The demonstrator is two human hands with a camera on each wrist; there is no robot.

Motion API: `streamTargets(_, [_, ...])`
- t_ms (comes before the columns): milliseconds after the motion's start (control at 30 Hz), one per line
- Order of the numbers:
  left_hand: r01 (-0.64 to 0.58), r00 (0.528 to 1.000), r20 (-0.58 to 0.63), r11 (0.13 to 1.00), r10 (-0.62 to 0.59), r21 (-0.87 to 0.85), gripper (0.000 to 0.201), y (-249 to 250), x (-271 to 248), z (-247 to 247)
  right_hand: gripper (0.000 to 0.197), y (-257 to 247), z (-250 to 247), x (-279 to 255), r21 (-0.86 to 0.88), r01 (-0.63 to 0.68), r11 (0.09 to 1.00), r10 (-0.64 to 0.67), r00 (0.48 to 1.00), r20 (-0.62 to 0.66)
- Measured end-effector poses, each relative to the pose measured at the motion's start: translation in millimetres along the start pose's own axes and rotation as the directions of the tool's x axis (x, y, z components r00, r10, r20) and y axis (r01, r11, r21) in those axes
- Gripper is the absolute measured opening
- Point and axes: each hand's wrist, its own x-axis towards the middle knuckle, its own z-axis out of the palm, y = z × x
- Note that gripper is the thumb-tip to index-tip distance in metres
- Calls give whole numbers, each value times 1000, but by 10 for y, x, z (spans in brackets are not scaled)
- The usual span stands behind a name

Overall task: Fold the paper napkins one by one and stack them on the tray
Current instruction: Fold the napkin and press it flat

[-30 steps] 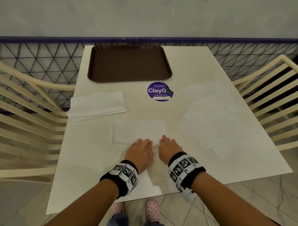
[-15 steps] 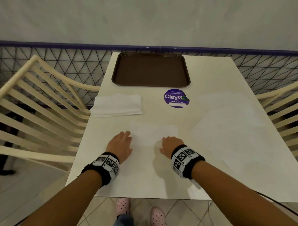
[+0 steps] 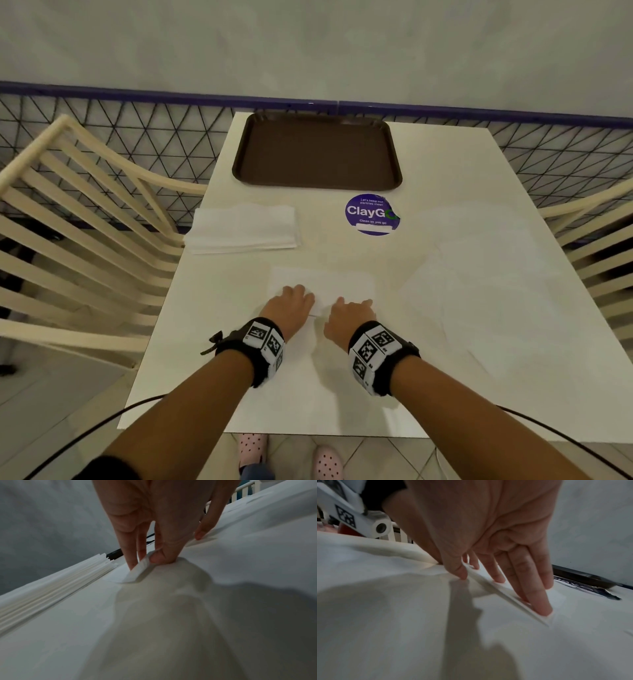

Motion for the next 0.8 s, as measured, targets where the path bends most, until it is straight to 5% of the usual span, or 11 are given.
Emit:
streamTargets(167, [-4,968,253,1000,5,-4,49,76,-122,-278,51,17,40,-89,-153,51,987,-65,994,-87])
streamTargets(333, [-65,997,34,998,66,-9,60,-4,-95,-307,33,211,-157,-162,1,62,998,-61,973,-221])
streamTargets(500, [-97,979,-163,985,120,141,41,-438,18,-828,35,404,-748,-205,-6,61,998,-58,910,-410])
streamTargets(633, [-2,999,-50,989,10,148,41,-1077,64,-1259,33,357,-1374,-90,31,33,999,-15,882,-470])
streamTargets(800, [111,990,-101,976,-94,186,47,-1831,32,-1440,40,159,-1874,294,133,64,989,19,836,-549])
